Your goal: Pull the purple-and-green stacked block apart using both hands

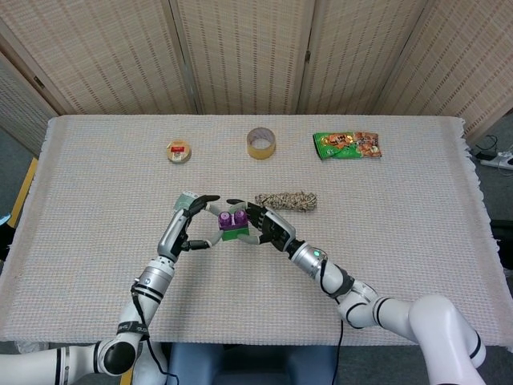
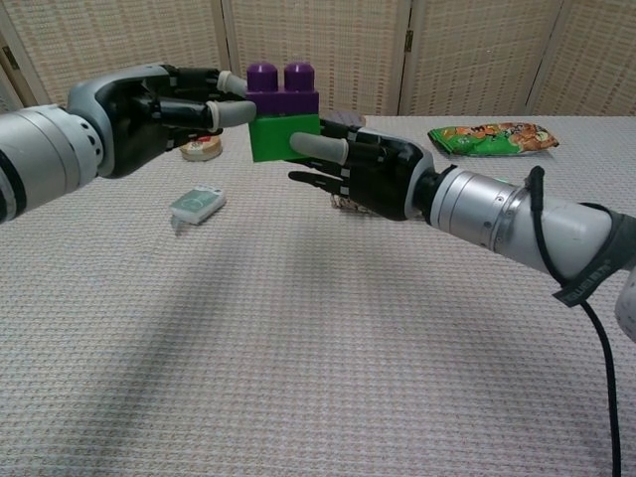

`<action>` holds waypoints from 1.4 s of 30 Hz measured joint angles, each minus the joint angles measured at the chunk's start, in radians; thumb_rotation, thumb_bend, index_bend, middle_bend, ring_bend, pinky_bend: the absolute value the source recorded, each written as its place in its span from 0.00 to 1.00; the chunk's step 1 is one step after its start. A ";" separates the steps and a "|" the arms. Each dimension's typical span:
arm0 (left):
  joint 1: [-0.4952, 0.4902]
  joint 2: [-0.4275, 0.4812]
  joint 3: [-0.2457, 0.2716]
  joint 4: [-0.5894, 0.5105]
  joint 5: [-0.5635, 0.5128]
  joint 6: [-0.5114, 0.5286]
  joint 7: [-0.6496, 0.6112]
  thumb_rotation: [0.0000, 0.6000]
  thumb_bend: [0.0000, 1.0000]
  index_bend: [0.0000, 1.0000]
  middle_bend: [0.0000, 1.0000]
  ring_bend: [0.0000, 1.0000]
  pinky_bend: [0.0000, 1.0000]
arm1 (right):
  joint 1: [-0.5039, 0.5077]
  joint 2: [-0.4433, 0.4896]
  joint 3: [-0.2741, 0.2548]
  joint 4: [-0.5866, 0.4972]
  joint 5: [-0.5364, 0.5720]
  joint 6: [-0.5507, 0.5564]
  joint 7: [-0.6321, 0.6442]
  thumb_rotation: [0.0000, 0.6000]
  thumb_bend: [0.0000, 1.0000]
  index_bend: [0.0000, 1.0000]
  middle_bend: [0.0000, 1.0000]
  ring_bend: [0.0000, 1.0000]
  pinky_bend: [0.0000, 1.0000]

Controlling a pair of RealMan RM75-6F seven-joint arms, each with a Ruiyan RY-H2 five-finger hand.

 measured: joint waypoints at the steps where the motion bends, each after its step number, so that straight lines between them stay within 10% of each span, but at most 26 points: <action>1: 0.001 -0.002 0.000 0.001 0.003 0.004 0.001 1.00 0.55 0.66 0.22 0.03 0.05 | -0.001 0.000 0.003 -0.003 0.004 -0.003 -0.009 1.00 0.29 0.78 0.16 0.10 0.04; 27: 0.069 0.052 0.000 -0.004 0.045 0.048 -0.021 1.00 0.55 0.66 0.23 0.03 0.04 | -0.059 0.059 -0.019 -0.027 0.010 -0.026 -0.155 1.00 0.29 0.86 0.20 0.12 0.05; 42: 0.160 0.085 0.145 0.154 0.233 0.043 -0.121 1.00 0.55 0.66 0.23 0.03 0.00 | -0.127 0.403 -0.037 -0.393 0.166 -0.122 -0.846 1.00 0.29 0.88 0.21 0.12 0.05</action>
